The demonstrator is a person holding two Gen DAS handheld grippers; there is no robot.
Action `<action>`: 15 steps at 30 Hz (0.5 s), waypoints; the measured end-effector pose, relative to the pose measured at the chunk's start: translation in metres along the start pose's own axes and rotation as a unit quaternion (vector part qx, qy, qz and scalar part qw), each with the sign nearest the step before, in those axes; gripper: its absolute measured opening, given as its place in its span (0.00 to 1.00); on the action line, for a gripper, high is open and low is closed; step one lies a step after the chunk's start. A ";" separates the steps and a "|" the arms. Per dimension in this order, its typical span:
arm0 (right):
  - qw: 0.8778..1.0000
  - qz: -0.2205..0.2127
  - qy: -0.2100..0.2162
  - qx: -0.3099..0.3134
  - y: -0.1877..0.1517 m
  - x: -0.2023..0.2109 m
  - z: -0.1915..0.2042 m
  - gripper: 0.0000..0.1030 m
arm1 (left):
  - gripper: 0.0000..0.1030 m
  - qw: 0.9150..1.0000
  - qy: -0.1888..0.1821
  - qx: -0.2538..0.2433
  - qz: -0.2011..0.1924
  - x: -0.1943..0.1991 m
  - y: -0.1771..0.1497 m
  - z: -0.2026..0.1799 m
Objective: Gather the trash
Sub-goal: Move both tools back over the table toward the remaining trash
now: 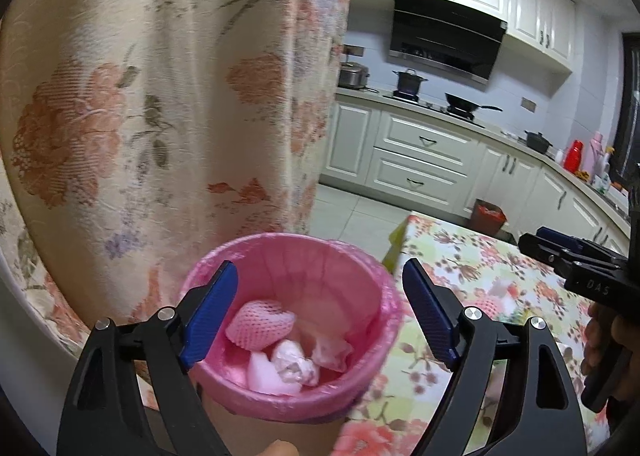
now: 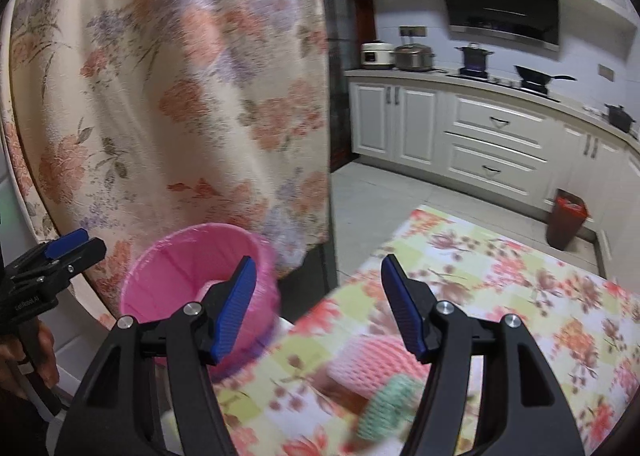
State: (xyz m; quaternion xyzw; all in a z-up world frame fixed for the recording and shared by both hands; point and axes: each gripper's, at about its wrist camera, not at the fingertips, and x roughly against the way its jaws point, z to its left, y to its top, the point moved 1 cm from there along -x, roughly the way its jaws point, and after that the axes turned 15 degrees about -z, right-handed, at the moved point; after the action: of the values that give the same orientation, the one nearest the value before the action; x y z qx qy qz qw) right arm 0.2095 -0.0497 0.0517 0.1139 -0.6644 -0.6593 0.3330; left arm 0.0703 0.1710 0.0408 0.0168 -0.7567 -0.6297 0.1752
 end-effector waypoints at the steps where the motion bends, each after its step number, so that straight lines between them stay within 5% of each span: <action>1: 1.000 0.000 -0.008 -0.002 -0.003 0.007 -0.008 0.62 | 0.76 1.000 -0.005 -0.002 0.001 0.000 -0.002 -0.005; 15: 0.993 0.017 -0.111 -0.036 -0.063 0.085 -0.094 0.66 | 0.78 0.992 -0.108 -0.038 0.046 0.002 -0.048 -0.105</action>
State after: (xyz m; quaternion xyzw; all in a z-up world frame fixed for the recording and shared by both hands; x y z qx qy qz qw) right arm 0.1836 -0.1818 0.0081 0.0173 -0.6749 -0.6857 0.2722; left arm 0.0887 0.0614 0.0110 -0.0924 -0.7465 -0.6477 0.1217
